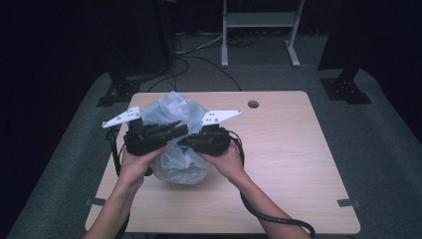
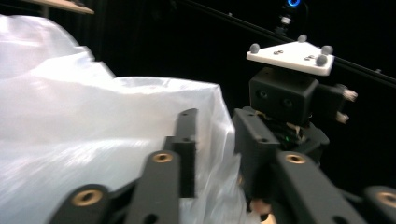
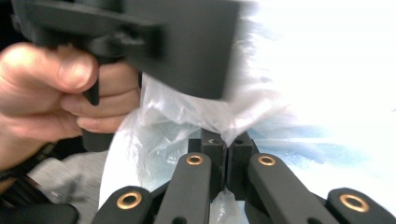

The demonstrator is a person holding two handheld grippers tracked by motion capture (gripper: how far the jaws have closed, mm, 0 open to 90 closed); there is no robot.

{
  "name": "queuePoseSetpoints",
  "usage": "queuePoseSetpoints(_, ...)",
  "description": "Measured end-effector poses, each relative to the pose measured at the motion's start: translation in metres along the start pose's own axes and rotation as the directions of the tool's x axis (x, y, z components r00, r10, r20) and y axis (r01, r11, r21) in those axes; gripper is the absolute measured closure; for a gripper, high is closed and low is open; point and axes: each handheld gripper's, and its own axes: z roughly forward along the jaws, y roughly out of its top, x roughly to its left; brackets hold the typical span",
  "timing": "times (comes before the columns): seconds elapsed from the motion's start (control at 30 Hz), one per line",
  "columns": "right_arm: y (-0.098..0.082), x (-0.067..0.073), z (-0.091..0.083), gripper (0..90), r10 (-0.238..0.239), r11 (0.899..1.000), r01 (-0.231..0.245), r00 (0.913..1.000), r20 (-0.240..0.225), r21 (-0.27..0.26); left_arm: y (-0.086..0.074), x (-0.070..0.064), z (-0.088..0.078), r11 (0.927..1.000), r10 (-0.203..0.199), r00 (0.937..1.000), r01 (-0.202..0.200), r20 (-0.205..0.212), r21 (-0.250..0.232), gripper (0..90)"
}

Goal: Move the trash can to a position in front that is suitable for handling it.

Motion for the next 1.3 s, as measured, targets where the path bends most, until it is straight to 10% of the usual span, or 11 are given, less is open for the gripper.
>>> queuePoseSetpoints(0.47,0.001,-0.028,-0.015,89.2,0.169,0.982,-0.172,0.9844,-0.049,-0.074,0.002,0.001,-0.032,0.9955,0.078,0.9894,-0.084,-0.122,-0.044,37.9)
queuePoseSetpoints(1.3,0.042,-0.048,-0.057,89.2,0.214,0.957,-0.213,0.9767,-0.017,-0.197,-0.012,-0.002,-0.068,0.9857,0.126,0.9634,-0.148,-0.237,-0.081,18.3)
